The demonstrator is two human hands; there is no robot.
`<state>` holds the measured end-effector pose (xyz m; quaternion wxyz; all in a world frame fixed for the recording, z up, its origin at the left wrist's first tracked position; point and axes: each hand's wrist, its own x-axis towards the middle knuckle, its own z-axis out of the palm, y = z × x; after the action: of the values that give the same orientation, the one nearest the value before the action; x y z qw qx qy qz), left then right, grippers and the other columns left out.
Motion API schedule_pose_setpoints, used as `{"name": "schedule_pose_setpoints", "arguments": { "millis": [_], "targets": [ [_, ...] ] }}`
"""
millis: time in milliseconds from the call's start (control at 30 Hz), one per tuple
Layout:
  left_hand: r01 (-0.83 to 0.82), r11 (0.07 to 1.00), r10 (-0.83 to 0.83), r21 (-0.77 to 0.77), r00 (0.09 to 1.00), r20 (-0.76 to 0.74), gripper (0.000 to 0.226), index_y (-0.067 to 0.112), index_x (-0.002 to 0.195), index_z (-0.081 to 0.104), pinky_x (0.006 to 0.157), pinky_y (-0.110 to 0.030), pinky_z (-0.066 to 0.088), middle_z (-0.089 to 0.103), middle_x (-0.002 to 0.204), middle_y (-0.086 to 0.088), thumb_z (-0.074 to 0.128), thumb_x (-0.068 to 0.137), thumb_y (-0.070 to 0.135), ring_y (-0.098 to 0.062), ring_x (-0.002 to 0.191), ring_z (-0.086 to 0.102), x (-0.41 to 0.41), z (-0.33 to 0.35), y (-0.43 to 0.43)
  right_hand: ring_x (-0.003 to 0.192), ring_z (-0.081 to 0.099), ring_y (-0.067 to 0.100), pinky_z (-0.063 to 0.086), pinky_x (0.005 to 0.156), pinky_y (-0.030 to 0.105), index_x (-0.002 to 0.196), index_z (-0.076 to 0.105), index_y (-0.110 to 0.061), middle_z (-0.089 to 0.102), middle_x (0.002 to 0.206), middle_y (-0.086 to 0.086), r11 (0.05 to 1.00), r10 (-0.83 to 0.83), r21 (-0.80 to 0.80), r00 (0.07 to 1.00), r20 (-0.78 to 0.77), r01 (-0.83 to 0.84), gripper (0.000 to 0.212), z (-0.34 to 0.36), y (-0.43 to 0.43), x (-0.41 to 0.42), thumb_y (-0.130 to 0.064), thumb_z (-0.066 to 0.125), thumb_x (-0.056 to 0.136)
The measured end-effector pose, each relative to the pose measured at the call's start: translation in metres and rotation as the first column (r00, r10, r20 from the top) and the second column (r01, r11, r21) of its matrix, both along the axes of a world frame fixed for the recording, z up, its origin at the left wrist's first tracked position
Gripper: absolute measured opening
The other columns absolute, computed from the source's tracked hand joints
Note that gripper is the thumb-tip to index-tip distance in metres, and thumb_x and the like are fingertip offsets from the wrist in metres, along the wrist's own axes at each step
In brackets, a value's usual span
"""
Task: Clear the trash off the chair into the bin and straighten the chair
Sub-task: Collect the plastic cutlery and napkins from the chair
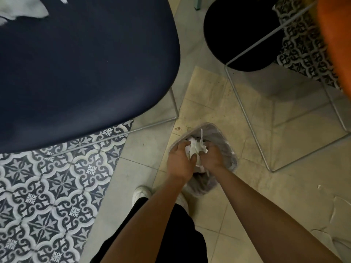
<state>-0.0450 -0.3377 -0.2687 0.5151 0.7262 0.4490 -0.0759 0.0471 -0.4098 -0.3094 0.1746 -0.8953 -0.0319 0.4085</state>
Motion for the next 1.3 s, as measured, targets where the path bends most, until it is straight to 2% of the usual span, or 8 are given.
{"name": "schedule_pose_setpoints", "arguments": {
  "millis": [200, 333, 467, 667, 800, 1033, 1200, 1300],
  "targets": [
    [-0.022, 1.0, 0.022, -0.02, 1.0, 0.005, 0.04, 0.019, 0.126, 0.051, 0.097, -0.033, 0.044, 0.059, 0.124, -0.008, 0.06, 0.088, 0.023, -0.024, 0.114, 0.053, 0.007, -0.018, 0.006, 0.117, 0.051, 0.039, 0.044, 0.098, 0.045, 0.127, 0.047, 0.003, 0.052, 0.128, 0.022, 0.999, -0.007, -0.05, 1.0, 0.019, 0.008, 0.039, -0.03, 0.014, 0.014, -0.017, 0.05, 0.093],
    [-0.003, 0.999, 0.004, -0.035, 1.0, 0.03, 0.039, 0.02, 0.126, 0.051, 0.097, -0.034, 0.046, 0.06, 0.123, -0.004, 0.06, 0.088, 0.024, -0.023, 0.111, 0.057, 0.008, -0.029, 0.004, 0.108, 0.056, 0.04, 0.047, 0.093, 0.051, 0.116, 0.057, -0.006, 0.06, 0.116, 0.02, 0.999, -0.002, -0.045, 1.0, 0.012, 0.003, 0.032, -0.063, 0.013, 0.019, -0.026, 0.048, 0.093],
    [-0.023, 0.999, 0.024, -0.03, 0.999, 0.039, 0.037, 0.019, 0.125, 0.053, 0.099, -0.034, 0.045, 0.061, 0.123, -0.004, 0.059, 0.089, 0.026, -0.021, 0.114, 0.056, 0.008, -0.04, 0.004, 0.116, 0.051, 0.038, 0.043, 0.098, 0.048, 0.124, 0.056, -0.012, 0.056, 0.127, 0.017, 0.989, 0.117, -0.098, 0.993, 0.036, -0.113, 0.035, -0.067, 0.014, 0.015, -0.03, 0.041, 0.098],
    [-0.019, 0.999, 0.019, -0.032, 1.0, 0.019, 0.038, 0.019, 0.126, 0.051, 0.096, -0.032, 0.047, 0.061, 0.123, -0.004, 0.058, 0.089, 0.024, -0.021, 0.113, 0.056, 0.009, -0.039, 0.004, 0.12, 0.049, 0.036, 0.044, 0.098, 0.043, 0.124, 0.052, -0.004, 0.054, 0.129, 0.019, 0.951, 0.267, -0.174, 0.963, 0.037, -0.257, 0.034, -0.058, 0.0, 0.005, -0.024, 0.043, 0.097],
    [-0.02, 0.999, 0.02, -0.027, 1.0, 0.0, 0.039, 0.019, 0.127, 0.05, 0.095, -0.03, 0.047, 0.061, 0.123, -0.003, 0.058, 0.089, 0.023, -0.02, 0.112, 0.057, 0.009, -0.029, 0.005, 0.126, 0.043, 0.035, 0.041, 0.101, 0.043, 0.133, 0.044, -0.013, 0.046, 0.138, 0.015, 0.953, 0.254, -0.179, 0.966, 0.041, -0.243, 0.041, -0.045, -0.002, 0.005, -0.03, 0.047, 0.096],
    [-0.034, 0.999, 0.034, 0.007, 0.999, 0.02, 0.037, 0.017, 0.124, 0.053, 0.088, -0.026, 0.045, 0.063, 0.119, -0.004, 0.059, 0.088, 0.022, -0.02, 0.107, 0.059, -0.003, 0.01, 0.007, 0.125, 0.046, 0.031, 0.038, 0.104, 0.046, 0.121, 0.054, -0.015, 0.05, 0.134, 0.011, 0.969, 0.224, -0.113, 0.974, 0.035, -0.219, 0.032, 0.0, 0.004, -0.006, -0.03, 0.053, 0.092],
    [-0.052, 0.999, 0.052, 0.013, 0.998, 0.036, 0.034, 0.017, 0.12, 0.055, 0.086, -0.022, 0.044, 0.064, 0.115, -0.001, 0.061, 0.087, 0.022, -0.017, 0.104, 0.059, -0.017, 0.061, 0.022, 0.121, 0.051, 0.028, 0.04, 0.102, 0.046, 0.119, 0.056, -0.016, 0.056, 0.129, 0.008, 0.974, 0.222, -0.068, 0.973, 0.057, -0.218, 0.031, 0.057, 0.017, -0.019, -0.027, 0.056, 0.09],
    [-0.068, 0.997, 0.065, 0.044, 0.995, 0.074, 0.033, 0.017, 0.118, 0.056, 0.08, -0.015, 0.037, 0.064, 0.113, -0.001, 0.062, 0.086, 0.022, -0.015, 0.104, 0.058, -0.025, 0.098, 0.037, 0.118, 0.053, 0.027, 0.043, 0.1, 0.045, 0.12, 0.057, -0.015, 0.057, 0.127, 0.011, 0.98, 0.2, -0.025, 0.976, 0.087, -0.199, 0.032, 0.098, 0.031, -0.024, -0.025, 0.057, 0.09]
  ]
}}
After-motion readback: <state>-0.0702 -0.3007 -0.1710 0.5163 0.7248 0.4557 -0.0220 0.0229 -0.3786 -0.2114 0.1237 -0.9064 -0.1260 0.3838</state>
